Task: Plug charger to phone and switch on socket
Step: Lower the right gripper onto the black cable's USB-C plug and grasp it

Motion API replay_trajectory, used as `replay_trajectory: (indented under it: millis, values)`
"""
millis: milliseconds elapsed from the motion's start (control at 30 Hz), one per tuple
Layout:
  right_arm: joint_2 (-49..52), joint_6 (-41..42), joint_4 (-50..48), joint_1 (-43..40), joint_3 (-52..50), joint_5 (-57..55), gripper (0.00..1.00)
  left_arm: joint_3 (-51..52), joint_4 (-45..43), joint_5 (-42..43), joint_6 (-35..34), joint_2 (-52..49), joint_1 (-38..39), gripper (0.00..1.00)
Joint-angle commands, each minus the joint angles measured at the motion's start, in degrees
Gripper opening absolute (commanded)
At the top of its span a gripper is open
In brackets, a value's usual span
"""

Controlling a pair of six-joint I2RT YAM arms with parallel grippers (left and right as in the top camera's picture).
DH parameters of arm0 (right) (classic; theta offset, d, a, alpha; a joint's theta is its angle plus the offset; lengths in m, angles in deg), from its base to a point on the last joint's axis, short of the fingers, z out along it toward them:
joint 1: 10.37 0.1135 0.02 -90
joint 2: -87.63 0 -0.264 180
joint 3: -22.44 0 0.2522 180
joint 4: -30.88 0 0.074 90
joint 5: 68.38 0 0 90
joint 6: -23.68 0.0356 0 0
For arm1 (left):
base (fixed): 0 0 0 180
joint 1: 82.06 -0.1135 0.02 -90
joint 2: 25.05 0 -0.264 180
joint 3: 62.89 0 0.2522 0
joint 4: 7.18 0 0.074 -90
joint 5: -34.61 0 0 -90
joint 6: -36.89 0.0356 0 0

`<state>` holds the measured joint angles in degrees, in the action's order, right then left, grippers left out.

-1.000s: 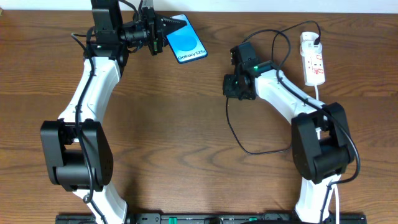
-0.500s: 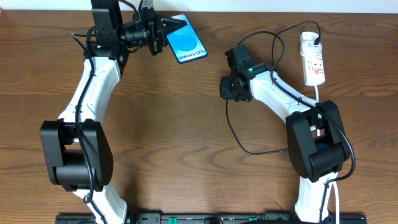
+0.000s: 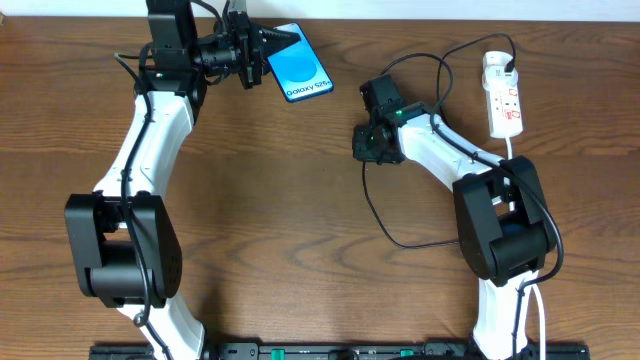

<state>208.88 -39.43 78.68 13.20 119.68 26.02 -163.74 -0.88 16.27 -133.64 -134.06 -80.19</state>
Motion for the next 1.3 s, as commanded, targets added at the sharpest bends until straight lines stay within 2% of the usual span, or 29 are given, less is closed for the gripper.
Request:
replay_trajectory:
  millis: [0, 133, 367, 533, 633, 700, 833, 967, 1267]
  values:
    - [1.79, 0.48, 0.9, 0.59, 0.04, -1.27, 0.13, -2.14, -0.26, 0.57, 0.98, 1.42, -0.46, 0.07]
    - [1.79, 0.5, 1.31, 0.59, 0.04, -0.83, 0.02, -2.16, -0.26, 0.59, 0.98, 1.42, -0.46, 0.07]
    - [1.51, -0.59, 1.38, -0.79, 0.07, 6.54, 0.01, -2.14, -0.26, 0.59, 0.98, 1.42, -0.46, 0.07]
    - [-0.2, -10.14, 2.19, -4.04, 0.09, 17.62, 0.01, -2.14, -0.26, 0.61, 0.98, 1.42, -0.46, 0.07]
    - [-2.16, -16.33, 4.68, -5.49, 0.09, 18.16, 0.01, -2.14, -0.26, 0.63, 0.98, 1.42, -0.46, 0.07]
    - [-3.45, -20.33, 7.1, -5.7, 0.09, 15.65, 0.01, -2.16, -0.26, 0.63, 0.98, 1.42, -0.46, 0.07]
    - [-4.59, -21.86, 12.26, -5.05, 0.09, 4.13, 0.01, -2.14, -0.26, 0.83, 0.98, 1.42, -0.46, 0.08]
    - [-4.52, -21.86, 15.65, -3.63, -0.02, -2.54, 0.01, -2.14, -0.28, 0.85, 1.01, 1.42, -0.46, 0.07]
    - [-4.39, -21.86, 15.61, -0.13, -0.83, -4.5, 0.01, -2.14, -0.28, 0.83, 1.03, 1.42, -0.46, 0.07]
